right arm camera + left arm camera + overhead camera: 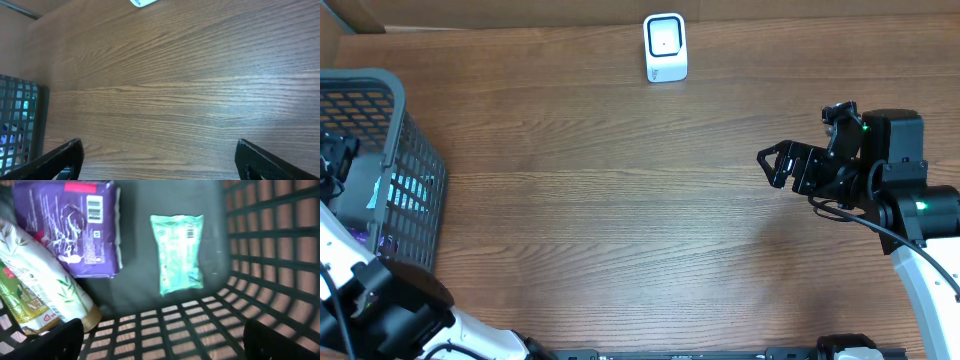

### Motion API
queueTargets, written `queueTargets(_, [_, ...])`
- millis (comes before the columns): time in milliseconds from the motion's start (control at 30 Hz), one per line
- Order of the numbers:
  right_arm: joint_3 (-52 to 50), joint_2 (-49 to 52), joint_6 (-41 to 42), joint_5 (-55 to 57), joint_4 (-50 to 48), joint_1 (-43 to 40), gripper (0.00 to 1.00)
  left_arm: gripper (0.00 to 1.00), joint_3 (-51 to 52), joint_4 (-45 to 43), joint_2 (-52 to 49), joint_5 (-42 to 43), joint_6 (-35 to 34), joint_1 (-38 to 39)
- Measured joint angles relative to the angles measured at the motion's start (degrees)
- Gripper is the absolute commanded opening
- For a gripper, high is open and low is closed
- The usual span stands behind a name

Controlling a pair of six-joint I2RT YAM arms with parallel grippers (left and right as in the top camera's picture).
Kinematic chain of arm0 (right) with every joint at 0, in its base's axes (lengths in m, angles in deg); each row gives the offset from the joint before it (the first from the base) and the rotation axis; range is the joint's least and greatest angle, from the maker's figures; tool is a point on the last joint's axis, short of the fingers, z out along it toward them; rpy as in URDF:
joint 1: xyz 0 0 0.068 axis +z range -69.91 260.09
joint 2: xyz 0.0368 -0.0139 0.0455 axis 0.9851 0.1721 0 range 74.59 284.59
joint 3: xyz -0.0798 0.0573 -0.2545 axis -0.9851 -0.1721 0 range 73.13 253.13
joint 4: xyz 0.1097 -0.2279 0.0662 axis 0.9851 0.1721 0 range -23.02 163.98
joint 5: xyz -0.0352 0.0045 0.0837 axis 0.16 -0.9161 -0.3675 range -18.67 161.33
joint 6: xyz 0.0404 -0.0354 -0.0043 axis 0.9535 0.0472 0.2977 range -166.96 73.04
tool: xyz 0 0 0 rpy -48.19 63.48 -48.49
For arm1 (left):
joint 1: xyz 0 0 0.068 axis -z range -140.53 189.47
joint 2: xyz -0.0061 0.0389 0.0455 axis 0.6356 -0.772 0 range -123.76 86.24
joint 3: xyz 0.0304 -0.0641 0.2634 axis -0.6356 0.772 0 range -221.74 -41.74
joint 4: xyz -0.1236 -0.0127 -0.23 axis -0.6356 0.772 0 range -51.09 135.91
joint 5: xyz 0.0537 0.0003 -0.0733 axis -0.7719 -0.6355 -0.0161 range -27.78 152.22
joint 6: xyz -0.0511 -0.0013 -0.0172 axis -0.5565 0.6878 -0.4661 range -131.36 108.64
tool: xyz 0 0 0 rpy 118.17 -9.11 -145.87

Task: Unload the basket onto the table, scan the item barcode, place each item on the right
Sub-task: 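Reach into the basket and grasp the white cosmetic tube with left gripper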

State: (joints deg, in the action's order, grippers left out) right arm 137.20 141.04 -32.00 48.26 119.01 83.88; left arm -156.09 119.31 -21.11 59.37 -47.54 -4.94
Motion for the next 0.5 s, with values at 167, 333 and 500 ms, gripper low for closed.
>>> queueTargets(167, [0.0, 0.0, 0.0, 0.02, 0.24, 0.0, 0.98, 0.95, 5.6, -0.31, -0.52, -0.48, -1.05, -2.97])
queueTargets(333, [0.0, 0.0, -0.37, 0.13, 0.55, 0.0, 0.98, 0.92, 13.9, -3.54, -0.59, -0.85, -1.73, -7.93])
queueTargets(500, [0.0, 0.0, -0.68, 0.17, 1.25, 0.0, 0.98, 0.86, 21.92, -9.9, -0.76, -1.14, -2.71, -11.61])
